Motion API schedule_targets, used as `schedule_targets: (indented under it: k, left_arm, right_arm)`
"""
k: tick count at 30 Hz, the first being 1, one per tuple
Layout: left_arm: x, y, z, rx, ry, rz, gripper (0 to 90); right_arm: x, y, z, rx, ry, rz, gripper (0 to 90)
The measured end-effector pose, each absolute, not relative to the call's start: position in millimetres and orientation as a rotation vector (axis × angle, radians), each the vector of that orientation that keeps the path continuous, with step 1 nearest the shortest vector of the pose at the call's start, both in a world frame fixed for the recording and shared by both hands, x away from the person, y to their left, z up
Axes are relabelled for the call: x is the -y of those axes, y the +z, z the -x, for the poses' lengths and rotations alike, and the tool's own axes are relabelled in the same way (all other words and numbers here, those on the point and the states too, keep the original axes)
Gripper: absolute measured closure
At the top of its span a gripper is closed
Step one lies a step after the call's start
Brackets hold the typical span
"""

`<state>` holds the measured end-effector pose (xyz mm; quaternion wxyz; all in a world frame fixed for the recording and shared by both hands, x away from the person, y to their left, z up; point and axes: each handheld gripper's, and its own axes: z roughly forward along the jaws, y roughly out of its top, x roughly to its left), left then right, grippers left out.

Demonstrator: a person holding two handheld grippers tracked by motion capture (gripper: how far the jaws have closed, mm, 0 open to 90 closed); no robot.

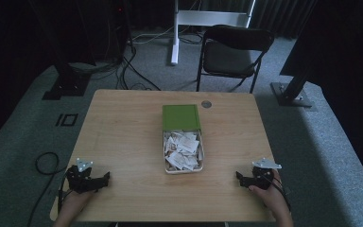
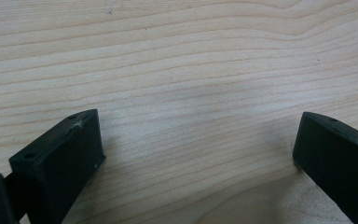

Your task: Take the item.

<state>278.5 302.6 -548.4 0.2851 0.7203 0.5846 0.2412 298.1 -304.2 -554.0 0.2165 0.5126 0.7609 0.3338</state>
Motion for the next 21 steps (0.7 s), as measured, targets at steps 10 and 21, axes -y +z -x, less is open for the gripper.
schedule_targets:
  k: [10, 21]
  left_arm:
    - [-302.6, -548.5, -278.5, -1.564, 0.645, -1.926, 2.3]
    - [-302.6, -548.5, -278.5, -1.564, 0.645, -1.925, 2.3]
  right_arm:
    - [304.2, -554.0, -298.6, -2.11, 0.926, -1.42, 11.9]
    - [302.7, -551.8, -304.3, -2.098, 0.944, -1.436, 15.0]
